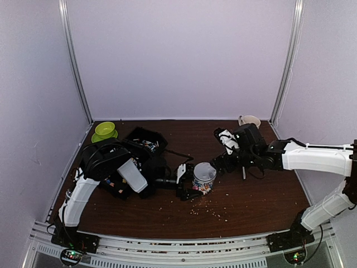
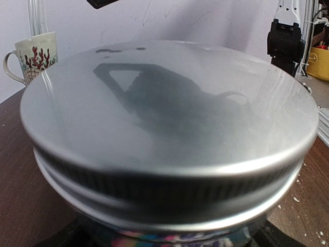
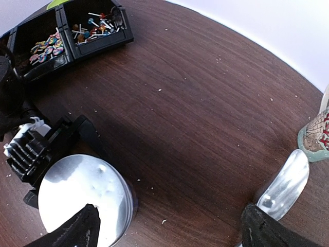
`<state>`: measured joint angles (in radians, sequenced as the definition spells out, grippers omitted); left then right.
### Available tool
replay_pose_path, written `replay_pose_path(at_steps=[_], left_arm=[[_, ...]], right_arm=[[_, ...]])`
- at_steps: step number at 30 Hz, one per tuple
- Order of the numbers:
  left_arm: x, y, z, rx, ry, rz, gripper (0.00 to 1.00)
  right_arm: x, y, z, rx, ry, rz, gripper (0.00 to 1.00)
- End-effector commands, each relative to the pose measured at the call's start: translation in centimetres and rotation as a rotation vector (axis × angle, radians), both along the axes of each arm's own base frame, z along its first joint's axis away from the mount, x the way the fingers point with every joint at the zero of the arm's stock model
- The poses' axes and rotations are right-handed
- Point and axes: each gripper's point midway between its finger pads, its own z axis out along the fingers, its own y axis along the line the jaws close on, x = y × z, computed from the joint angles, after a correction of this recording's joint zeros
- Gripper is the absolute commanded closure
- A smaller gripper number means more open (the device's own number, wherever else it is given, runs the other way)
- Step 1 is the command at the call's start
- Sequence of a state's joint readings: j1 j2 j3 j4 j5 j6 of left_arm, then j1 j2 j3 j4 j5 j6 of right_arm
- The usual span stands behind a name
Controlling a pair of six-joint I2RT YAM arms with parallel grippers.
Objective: Pack the candies
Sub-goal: Adjust the box lid for the packing bottle.
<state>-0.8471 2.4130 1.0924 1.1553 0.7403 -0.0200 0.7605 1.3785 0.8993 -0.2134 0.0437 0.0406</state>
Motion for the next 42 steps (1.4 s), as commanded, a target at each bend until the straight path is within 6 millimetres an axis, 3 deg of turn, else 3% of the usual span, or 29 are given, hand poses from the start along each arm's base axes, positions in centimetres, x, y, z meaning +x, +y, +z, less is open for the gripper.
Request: replay_pose_path(at_steps=[1,6,10,13,18,22,28,31,42], left_arm=[[0.3,0.5,-1.2,0.007,0.008,0.01,0.09],[0.3,0.5,-1.2,0.007,0.008,0.01,0.09],[0.3,0.5,-1.2,0.007,0.01,0.01,0.09],[0.3,0.5,-1.2,0.007,0.011,0.01,0.09],[0.3,0.5,-1.3,0.008,0.011,0.011,0.09],[0.3,0.5,-1.2,0.005,0.01,0.011,0.09],[0.1,0.5,-1.2,0.002,0.012,-0.004,0.09],[0.0,0.5,-1.2,0.0,0.011,-0.008,0.09],[-0.4,0.5,-1.4,0.001,0.014,-0.031,0.09]], right_arm=[[1.4,-1.6,-0.4,-0.021,-0.009,-0.101,0.05],[0.7,-1.6,-2.8,-0.03,0.058,-0.078,0.07],[-0.3,-0.2,-3.7,-0.002,0.113,0.006,0.09],[-0.3,-0.5,-4.4,-0.027,0.13,-0.008,0.1],[-0.1,-1.0,-4.0,-0.038,0.114,-0.033,0.1],[0.0,-0.9,-2.6,-0.026,0.087,-0.028,0.1],[-2.3,1.9,1.7,0.023,0.032,0.254,0.02],[-3.2,3.0,2.7,0.011,0.047,0.361,0.0],[-5.1,5.9,-0.1,-0.128,0.1,0.748,0.0]])
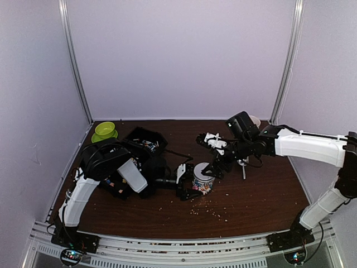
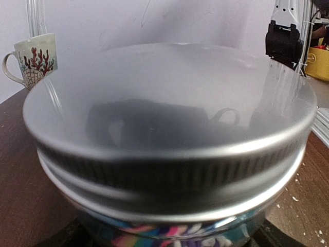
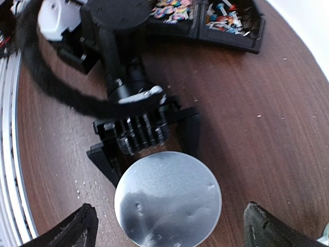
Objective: Pack the candies
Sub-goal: Adjust the box lid for the packing bottle.
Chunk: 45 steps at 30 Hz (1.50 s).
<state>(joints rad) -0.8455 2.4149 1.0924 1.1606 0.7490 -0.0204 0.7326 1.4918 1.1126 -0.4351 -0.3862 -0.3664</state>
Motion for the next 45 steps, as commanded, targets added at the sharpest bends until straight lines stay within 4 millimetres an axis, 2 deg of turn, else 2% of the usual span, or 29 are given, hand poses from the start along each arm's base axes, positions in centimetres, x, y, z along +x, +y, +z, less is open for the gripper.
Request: replay_pose_path(at_steps=[1,6,23,31,45], left_arm=[[-0.4,0.5,-1.5,0.005,0.016,-0.025,0.09],[-0.4,0.5,-1.5,0.005,0.017,-0.028,0.09],[-0.4,0.5,-1.6,0.006,0.021,-0.036,0.09],[-0.4,0.4,-1.7,0.01,0.02,-0.038,0.09],[-0.4,0.4,-1.7,0.011,0.021,-0.04,0.09]], right_arm=[[-1.8,0.6,-1.4,-0.073,0.031,0.211,0.0],[-1.1,0.6,-2.4,-0.139,0.026,0.231,0.0],[1.4,1.3,-3.2,-0.153,0.021,0.135,0.0],[1.6,1.5,-3.3,-0.143,0.037,0.116,0.01],[1.0,1.6,-4.1,-0.137,0.102,0.122,0.1]])
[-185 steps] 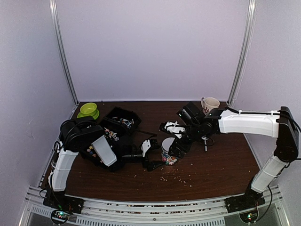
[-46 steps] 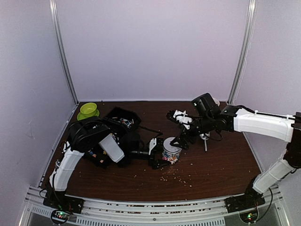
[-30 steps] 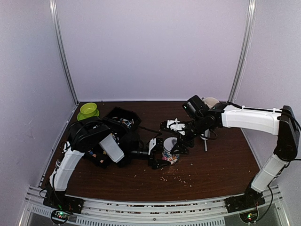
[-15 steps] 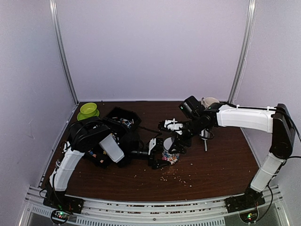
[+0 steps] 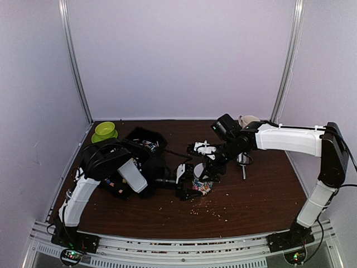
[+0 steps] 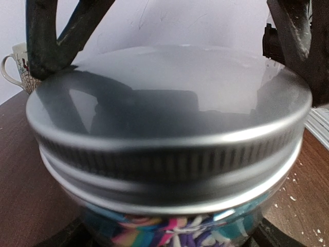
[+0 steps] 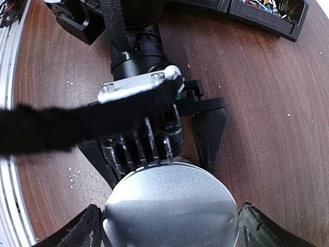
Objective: Pack the candies
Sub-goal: Adjust the box lid for the packing bottle.
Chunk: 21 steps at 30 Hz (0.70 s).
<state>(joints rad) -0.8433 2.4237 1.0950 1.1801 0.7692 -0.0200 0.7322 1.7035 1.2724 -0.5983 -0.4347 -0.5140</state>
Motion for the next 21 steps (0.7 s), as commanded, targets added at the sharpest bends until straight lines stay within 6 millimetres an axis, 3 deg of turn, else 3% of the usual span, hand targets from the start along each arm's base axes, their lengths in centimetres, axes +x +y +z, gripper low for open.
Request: replay_pose_path(at_steps=[1,10,21], left_arm=[[-0.22,0.37,-1.71,0.023,0.028,-0.022,0.09],[-0.27,0.38,-1.71,0.022,0.026,-0.022,0.09],[0.33,0.62,-1.58,0.014,0.028,0.005,0.09]], right_arm=[[0.61,0.21,0.21,0.01,0.007,-0.022,0.11],[0.51,0.01,-0.35,0.011,0.03,-0.035,0.1],[0.83,0.06,0.47,0.07,-0.003,-0.08,0.13]])
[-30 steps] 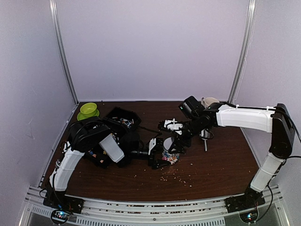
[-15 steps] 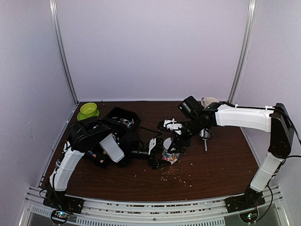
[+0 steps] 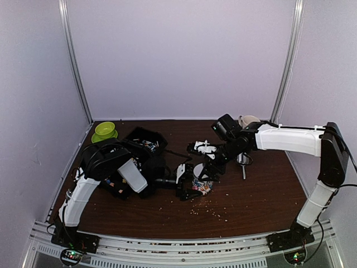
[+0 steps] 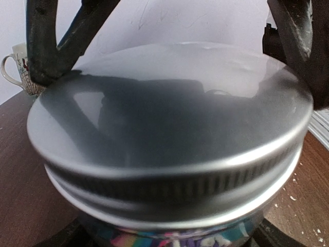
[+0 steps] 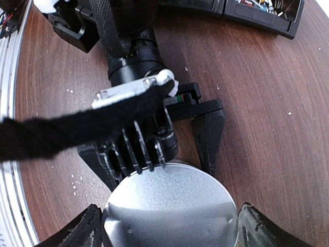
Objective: Pack the candies
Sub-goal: Adjust the box lid for the packing bottle.
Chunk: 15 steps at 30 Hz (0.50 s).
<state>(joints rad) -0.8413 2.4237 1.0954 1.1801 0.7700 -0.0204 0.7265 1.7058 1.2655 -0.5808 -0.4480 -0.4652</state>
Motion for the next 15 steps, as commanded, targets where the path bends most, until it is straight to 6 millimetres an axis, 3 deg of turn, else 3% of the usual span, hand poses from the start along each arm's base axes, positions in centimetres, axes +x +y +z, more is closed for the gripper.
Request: replay_pose_path(at_steps=[1,15], left_arm=[[0.37,0.68,-1.54,0.009,0.032,0.008,0.09],[0.89,1.05,-1.21,-0.015,0.049,0.023,0.09]], right_arm=[[0.67,-0.07,0.55,0.058,-0.041,-0.047,0.13],[0.82,-0.21,0.07,0.11,-0.056,-0.112,0.14]])
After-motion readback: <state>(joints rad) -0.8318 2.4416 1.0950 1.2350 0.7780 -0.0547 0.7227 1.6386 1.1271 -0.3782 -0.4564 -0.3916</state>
